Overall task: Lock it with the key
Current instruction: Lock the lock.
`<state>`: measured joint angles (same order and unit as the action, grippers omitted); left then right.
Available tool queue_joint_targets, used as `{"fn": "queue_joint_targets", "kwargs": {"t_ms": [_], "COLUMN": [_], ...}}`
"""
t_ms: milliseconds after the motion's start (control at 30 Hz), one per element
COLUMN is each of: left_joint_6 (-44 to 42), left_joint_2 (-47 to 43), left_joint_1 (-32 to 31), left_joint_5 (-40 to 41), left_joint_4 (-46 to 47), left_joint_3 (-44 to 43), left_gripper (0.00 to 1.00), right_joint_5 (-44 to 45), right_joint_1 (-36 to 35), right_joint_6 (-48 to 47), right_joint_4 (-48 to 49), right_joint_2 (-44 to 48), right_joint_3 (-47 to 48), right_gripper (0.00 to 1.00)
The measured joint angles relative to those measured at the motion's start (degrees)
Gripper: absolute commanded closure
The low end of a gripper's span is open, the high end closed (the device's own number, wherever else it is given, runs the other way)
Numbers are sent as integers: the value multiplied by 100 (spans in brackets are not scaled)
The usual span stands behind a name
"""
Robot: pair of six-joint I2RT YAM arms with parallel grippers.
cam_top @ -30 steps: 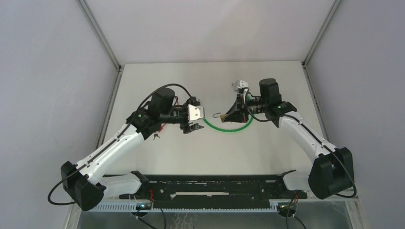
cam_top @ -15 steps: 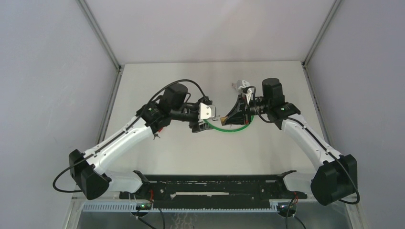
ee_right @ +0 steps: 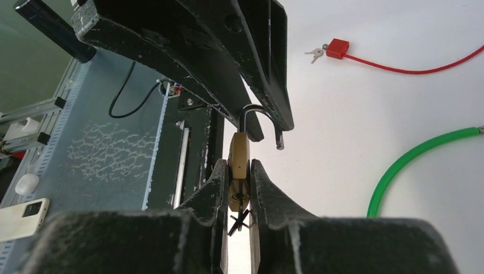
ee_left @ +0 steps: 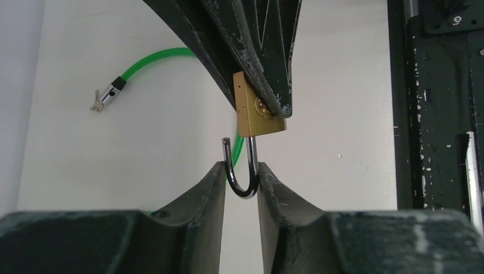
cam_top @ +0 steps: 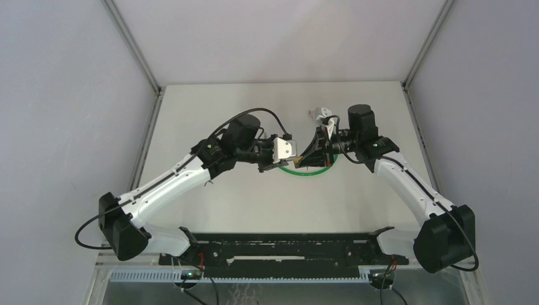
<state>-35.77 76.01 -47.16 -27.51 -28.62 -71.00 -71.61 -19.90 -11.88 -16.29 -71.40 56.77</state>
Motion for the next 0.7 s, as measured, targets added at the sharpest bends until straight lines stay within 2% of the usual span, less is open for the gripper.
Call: {"fn": "queue_joint_targets", "kwargs": {"t_ms": [233, 400, 567, 700], "left_joint_6": [173, 334, 584, 649], "left_joint_2": [63, 61, 59, 59], "left_joint_1": [-35, -33, -28, -22], "left_joint_5": [85, -17, -310, -437], "left_joint_4": [15, 63, 107, 98], "left_joint_3": [0, -4, -24, -72], "left_gripper": [99, 100, 100, 100], "right_joint_5": [203, 597, 850, 870], "right_joint_1": [0, -48, -87, -87], "right_joint_6": [-208, -483, -855, -1060], "right_joint_4": [-92, -138, -306, -411], "right_joint_2": [33, 323, 673, 800], "right_joint_3": [0, -42, -103, -103], "right_gripper": [100, 98, 84, 69]}}
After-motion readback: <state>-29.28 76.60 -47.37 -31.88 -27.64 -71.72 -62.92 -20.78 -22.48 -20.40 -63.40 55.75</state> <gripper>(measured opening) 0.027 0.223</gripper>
